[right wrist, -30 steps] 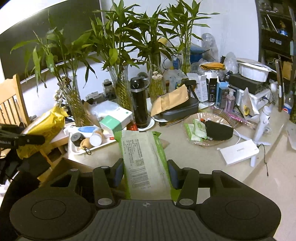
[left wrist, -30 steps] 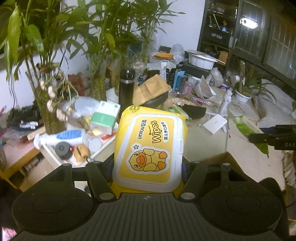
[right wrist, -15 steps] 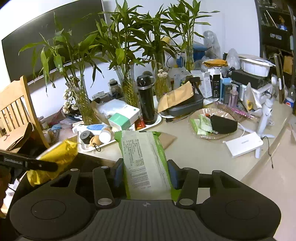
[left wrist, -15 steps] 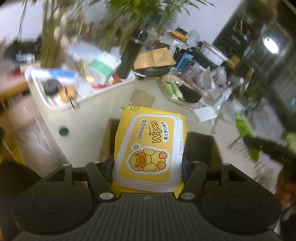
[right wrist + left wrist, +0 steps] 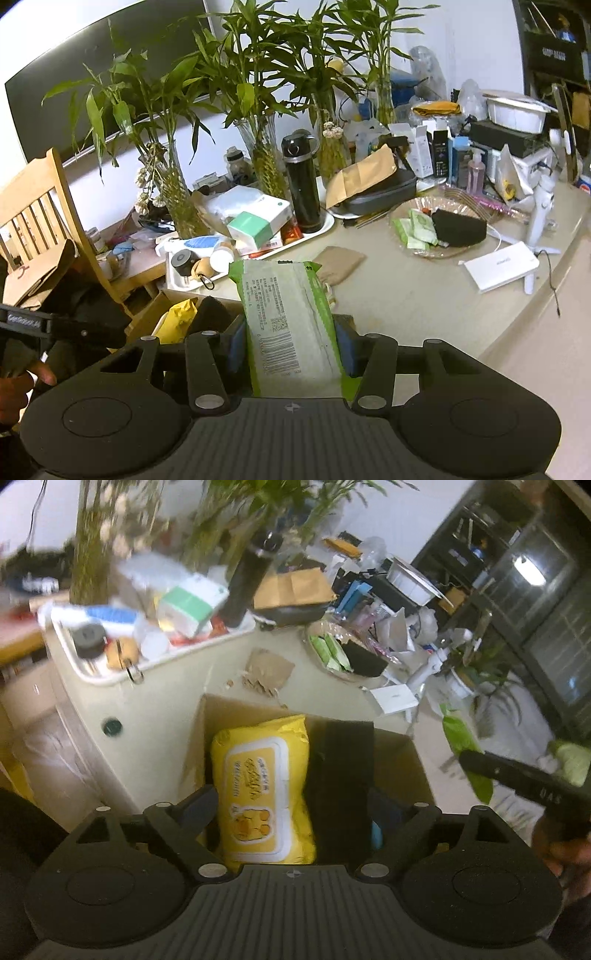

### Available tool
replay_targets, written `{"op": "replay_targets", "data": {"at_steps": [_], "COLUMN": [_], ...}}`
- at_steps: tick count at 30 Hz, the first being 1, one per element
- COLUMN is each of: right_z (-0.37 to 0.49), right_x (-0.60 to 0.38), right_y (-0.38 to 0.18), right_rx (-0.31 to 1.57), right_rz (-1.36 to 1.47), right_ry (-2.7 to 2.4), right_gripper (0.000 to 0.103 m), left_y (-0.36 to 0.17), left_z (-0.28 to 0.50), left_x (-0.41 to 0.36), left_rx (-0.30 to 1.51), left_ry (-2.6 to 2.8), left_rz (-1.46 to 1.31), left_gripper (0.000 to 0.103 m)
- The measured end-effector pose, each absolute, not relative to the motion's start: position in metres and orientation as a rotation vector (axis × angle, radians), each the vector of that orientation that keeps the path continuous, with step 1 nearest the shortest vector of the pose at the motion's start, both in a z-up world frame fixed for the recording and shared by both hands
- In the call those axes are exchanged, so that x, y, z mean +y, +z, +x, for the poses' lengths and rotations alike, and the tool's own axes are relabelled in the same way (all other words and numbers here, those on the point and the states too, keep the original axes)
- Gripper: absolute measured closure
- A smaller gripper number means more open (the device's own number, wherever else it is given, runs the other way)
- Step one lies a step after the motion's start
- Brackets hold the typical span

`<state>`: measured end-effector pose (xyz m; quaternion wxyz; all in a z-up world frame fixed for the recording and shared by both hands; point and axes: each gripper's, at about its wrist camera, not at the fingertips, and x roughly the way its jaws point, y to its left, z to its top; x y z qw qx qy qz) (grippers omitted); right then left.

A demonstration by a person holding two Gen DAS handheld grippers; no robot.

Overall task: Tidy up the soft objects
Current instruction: 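Carry the yellow pack to the box and open the left tool while the right tool carries the green packet, then open the right tool over the box to drop the green-edged packet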

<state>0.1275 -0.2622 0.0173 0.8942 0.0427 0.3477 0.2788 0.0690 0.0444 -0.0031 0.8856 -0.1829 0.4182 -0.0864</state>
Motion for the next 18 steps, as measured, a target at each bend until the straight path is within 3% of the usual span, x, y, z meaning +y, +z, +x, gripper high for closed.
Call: {"op": "replay_targets", "data": {"at_steps": [8,17,18], "right_z": [0.124,0.128,0.129], "right_x": [-0.261,-0.258,-0.258], "right_y": [0.01,0.008,0.007], "right_rx": [0.75,0.762,0.763], "right_rz": [0.152,0.252,0.264], "right_ry": [0.565,0.531,0.529], "right_gripper": [0.051,0.05,0.044], "left_y": [0.013,0.014,0.014], "left_z": [0.052,0.051,0.05], "left_x": [0.029,0.032,0.032], "left_rx": [0.761,0.756,0.755], "left_ry": [-0.137,-0.131,-0.13], "left_rz": [-0.121,-0.086,-0.085], "left_gripper": [0.014,0.014,0.014]}}
